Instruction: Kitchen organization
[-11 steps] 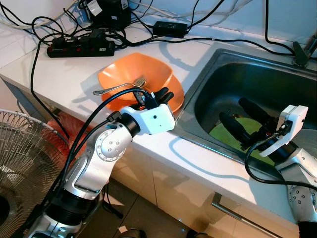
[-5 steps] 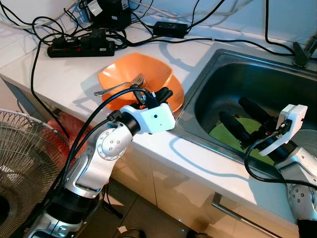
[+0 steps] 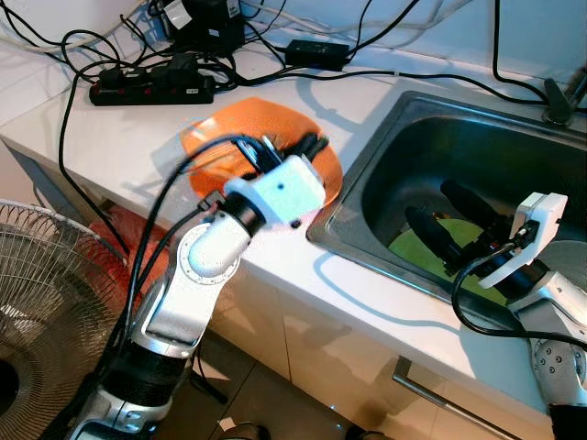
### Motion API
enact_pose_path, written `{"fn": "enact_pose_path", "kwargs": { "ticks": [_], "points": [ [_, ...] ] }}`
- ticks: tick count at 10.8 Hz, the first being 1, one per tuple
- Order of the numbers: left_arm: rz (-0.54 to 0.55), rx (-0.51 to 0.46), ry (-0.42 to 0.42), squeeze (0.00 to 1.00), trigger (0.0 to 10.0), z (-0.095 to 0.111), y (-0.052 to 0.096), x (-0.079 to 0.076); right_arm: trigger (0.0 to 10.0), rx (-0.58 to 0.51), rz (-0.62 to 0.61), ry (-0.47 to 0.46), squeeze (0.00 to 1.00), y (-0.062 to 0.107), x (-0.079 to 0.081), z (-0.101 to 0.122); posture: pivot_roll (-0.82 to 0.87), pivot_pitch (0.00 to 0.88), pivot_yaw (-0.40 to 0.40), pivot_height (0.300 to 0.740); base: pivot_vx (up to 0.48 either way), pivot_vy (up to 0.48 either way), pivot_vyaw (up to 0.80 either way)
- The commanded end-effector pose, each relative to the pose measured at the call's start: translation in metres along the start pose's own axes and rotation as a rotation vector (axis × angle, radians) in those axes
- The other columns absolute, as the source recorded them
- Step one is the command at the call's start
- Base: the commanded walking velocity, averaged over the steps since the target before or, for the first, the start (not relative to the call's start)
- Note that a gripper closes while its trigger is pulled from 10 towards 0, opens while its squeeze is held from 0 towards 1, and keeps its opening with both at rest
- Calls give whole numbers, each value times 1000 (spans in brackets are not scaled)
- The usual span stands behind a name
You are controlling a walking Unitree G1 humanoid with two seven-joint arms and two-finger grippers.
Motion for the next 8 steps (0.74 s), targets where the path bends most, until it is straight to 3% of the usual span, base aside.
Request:
{"fn": "enact_pose_path", "kwargs": {
  "ticks": [1,3,5,8],
  "points": [
    [37,-72,-21,0,10000,17,-1,9,10000,9,13,-11,0,0,3,-4,42,113,54,740,0,0,0],
    [63,-140,27,0,10000,32,-4,13,10000,9,13,-13,0,-1,3,-5,43,115,54,740,0,0,0],
    [87,-149,139,0,10000,33,-5,15,10000,8,16,-15,0,-1,4,-5,43,115,54,740,0,0,0],
    [73,-212,182,0,10000,46,-11,16,10000,5,11,-15,0,-2,4,-5,38,119,57,740,0,0,0]
  ]
}}
Point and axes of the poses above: a point about 5 cm out from each wrist's last joint towards the gripper, its own y axis pointing back from the gripper into the wrist, its own z axis along the axis of the wrist's last joint, x = y × z, the point moved 4 cm from there along -y, pointing out of the wrist towards the gripper, and after that the axes turned 15 degrees about y, right-handed, at the moved point
